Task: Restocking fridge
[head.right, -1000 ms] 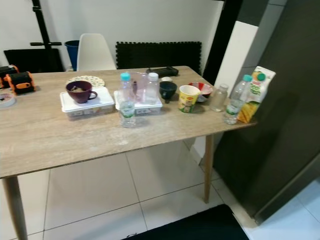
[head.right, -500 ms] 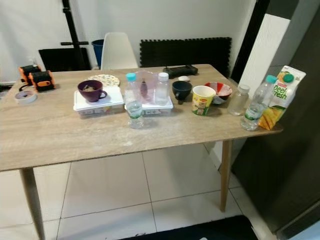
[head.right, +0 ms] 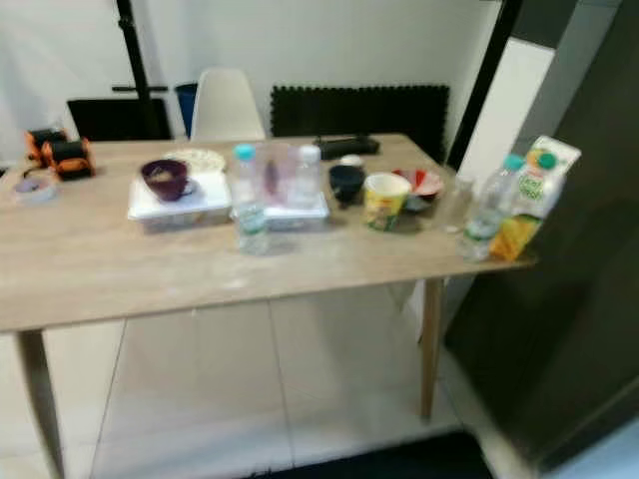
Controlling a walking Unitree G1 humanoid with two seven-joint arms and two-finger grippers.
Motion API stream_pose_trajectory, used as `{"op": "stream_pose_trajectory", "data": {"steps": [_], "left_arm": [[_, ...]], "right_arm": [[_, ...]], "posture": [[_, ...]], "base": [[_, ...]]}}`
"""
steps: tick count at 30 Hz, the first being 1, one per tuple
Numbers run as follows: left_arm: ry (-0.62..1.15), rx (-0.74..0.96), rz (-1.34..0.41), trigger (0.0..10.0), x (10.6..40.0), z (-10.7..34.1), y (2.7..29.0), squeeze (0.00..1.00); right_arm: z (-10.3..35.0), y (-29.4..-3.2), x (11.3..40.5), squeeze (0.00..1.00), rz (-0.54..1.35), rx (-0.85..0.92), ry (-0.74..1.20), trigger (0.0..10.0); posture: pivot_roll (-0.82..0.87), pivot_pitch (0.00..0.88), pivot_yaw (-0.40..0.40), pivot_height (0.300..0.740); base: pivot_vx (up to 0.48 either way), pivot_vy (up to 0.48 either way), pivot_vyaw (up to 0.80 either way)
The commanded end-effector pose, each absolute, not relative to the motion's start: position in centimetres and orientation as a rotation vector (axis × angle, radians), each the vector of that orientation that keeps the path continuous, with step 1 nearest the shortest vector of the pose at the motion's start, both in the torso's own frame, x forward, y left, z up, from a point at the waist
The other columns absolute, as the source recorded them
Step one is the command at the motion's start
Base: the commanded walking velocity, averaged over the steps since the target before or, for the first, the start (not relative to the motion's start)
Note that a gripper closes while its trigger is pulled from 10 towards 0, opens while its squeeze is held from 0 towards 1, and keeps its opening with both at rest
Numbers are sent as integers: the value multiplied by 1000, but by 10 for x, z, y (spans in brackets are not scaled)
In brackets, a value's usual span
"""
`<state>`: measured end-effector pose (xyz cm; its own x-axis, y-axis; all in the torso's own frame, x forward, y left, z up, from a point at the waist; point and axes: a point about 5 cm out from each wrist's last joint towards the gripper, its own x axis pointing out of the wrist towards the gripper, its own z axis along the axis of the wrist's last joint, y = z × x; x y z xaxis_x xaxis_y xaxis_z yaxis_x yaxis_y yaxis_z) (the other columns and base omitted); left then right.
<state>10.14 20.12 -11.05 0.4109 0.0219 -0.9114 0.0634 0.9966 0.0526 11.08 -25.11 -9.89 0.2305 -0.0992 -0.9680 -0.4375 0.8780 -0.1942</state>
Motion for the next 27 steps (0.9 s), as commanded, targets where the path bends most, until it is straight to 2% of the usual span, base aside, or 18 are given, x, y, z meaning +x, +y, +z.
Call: {"op": "stream_pose_trajectory", "data": {"steps": [1, 16, 22, 27], "left_arm": [[1200, 93, -28, 10000, 88, -114, 203, 0], [1194, 84, -40, 10000, 91, -114, 199, 0], [1193, 93, -69, 10000, 93, -113, 198, 0], [1206, 94, -76, 10000, 91, -114, 197, 0]], "right_arm": [[-101, -246, 108, 0, 268, -466, 1332, 10000], [-100, -246, 113, 0, 275, -471, 1325, 10000], [-100, -233, 123, 0, 291, -470, 1305, 10000], [-100, -224, 131, 0, 297, -467, 1290, 10000]], "posture": [[-69, 0, -47, 740], [-71, 0, -52, 740], [-72, 0, -50, 740], [-73, 0, -51, 740]], "base": [[0, 0, 0], [0, 0, 0], [0, 0, 0], [0, -480, 0]]}}
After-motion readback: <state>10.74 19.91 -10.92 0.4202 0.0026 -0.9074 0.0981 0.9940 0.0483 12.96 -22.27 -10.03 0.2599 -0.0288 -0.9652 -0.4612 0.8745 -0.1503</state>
